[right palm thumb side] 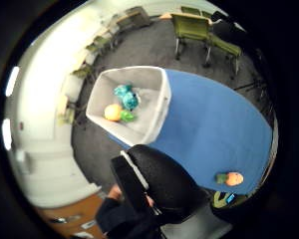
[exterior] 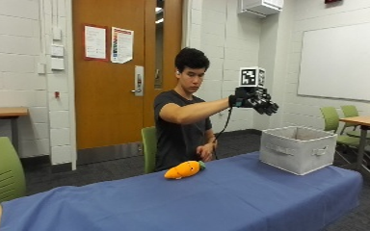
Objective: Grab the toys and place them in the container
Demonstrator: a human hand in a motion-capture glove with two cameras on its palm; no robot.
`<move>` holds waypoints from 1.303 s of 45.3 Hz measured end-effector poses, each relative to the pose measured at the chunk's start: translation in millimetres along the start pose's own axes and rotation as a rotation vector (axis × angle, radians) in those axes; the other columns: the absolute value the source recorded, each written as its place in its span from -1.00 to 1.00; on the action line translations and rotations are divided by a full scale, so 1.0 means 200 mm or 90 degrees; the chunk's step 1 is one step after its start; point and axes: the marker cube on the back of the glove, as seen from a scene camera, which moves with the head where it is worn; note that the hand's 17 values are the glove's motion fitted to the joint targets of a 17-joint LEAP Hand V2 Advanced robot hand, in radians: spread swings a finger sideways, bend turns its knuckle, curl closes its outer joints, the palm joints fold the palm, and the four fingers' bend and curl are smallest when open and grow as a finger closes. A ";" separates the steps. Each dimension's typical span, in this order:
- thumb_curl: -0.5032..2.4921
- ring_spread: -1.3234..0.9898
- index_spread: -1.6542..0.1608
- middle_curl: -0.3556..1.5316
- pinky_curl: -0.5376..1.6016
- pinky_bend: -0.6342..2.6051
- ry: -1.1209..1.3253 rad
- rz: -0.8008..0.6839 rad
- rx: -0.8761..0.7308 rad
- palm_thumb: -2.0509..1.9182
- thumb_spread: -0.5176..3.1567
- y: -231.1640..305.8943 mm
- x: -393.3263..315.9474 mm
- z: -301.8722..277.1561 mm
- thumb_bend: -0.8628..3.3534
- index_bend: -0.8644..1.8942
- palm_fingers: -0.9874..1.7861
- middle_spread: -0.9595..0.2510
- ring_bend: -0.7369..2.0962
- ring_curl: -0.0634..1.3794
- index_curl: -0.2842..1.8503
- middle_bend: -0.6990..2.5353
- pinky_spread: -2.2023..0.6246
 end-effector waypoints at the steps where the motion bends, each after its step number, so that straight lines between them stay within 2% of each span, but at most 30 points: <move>1: -0.45 0.07 0.52 -0.05 -0.13 0.13 0.016 0.030 0.004 -0.04 -0.16 0.04 0.08 0.02 -0.64 -0.27 -0.27 0.57 0.18 -0.42 -0.15 -0.30 0.47; 15: -0.51 0.04 0.51 -0.08 -0.17 0.07 -0.001 0.119 -0.013 -0.05 -0.20 0.60 0.69 0.35 -0.65 -0.24 -0.23 0.53 0.18 -0.45 -0.20 -0.31 0.48; 29: -0.54 0.01 0.51 -0.10 -0.20 0.00 -0.034 0.183 -0.052 -0.05 -0.23 0.96 0.94 0.82 -0.65 -0.23 -0.21 0.47 0.17 -0.49 -0.22 -0.31 0.48; 47: -0.56 -0.03 0.48 -0.15 -0.21 -0.04 -0.034 0.213 -0.128 -0.06 -0.27 1.17 1.01 1.29 -0.65 -0.17 -0.23 0.46 0.05 -0.57 -0.21 -0.40 0.49; 52: -0.56 -0.04 0.46 -0.16 -0.20 -0.04 -0.031 0.215 -0.106 -0.06 -0.28 1.19 0.99 1.33 -0.65 -0.15 -0.23 0.48 0.02 -0.59 -0.20 -0.42 0.50; 55: -0.56 -0.05 0.44 -0.17 -0.21 -0.07 -0.029 0.220 -0.084 -0.05 -0.28 1.18 0.99 1.33 -0.65 -0.08 -0.19 0.48 0.00 -0.61 -0.19 -0.45 0.50; 58: -0.55 -0.07 0.41 -0.18 -0.24 -0.12 -0.041 0.224 -0.063 -0.01 -0.26 1.18 0.99 1.33 -0.63 0.12 -0.05 0.45 -0.02 -0.64 -0.12 -0.45 0.48; 59: -0.55 -0.08 0.41 -0.19 -0.25 -0.13 -0.046 0.224 -0.056 -0.02 -0.26 1.18 0.99 1.32 -0.63 0.13 -0.04 0.45 -0.03 -0.66 -0.13 -0.46 0.48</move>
